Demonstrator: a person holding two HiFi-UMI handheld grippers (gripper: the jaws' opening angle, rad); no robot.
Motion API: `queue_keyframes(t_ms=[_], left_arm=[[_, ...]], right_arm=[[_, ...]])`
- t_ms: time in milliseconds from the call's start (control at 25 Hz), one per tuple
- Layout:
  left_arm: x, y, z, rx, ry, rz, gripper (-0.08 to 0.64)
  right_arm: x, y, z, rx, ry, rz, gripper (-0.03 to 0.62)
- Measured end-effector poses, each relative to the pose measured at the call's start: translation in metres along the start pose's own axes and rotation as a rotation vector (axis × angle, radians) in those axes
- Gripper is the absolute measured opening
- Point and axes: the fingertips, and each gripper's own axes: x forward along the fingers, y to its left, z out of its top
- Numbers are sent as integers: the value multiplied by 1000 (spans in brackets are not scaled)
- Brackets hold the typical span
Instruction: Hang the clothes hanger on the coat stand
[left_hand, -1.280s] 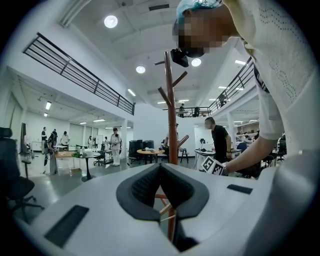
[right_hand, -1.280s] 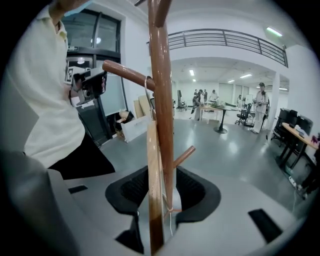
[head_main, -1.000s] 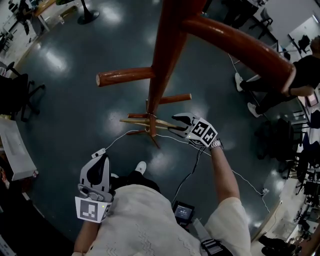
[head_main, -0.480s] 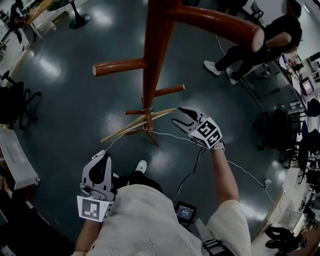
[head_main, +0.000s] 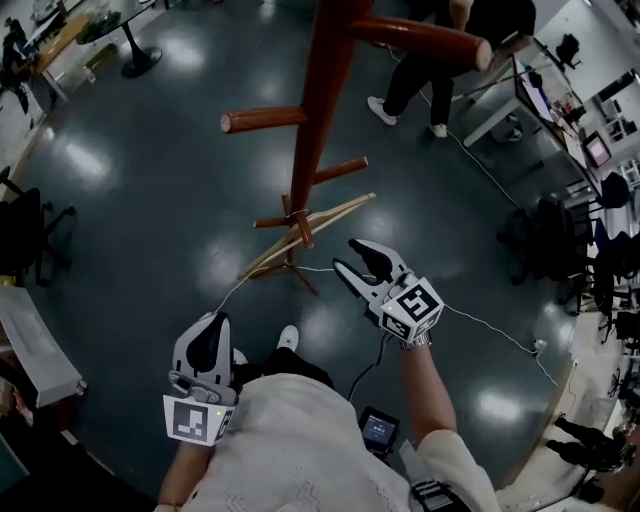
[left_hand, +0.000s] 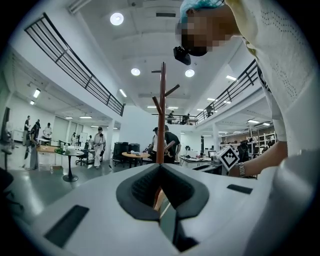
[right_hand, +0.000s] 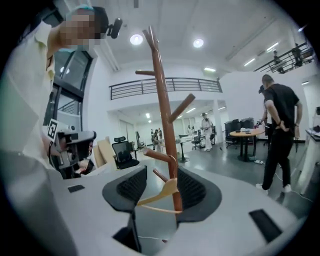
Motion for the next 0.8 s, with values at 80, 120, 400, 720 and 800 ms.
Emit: queue_keyframes(t_ms=[80,120,400,720,800], left_arm=[[-9,4,1,-12,-6,-12,12],[-12,5,1,-18,-10,-22,12],[-42,15,10,-26,-32,-94,12],[-83,51,14,-60,-60,-163,12],[-95,57,15,-80,-70,-174,12]], right_arm=[[-6,18,12,10,-43,-51,199],[-9,25,14,9,-51,-85,172],[-11,83,-2,159,-1,-262,30],[41,215,23,185,-13,-230,18],[55,241,28,159,-11,-232,18]])
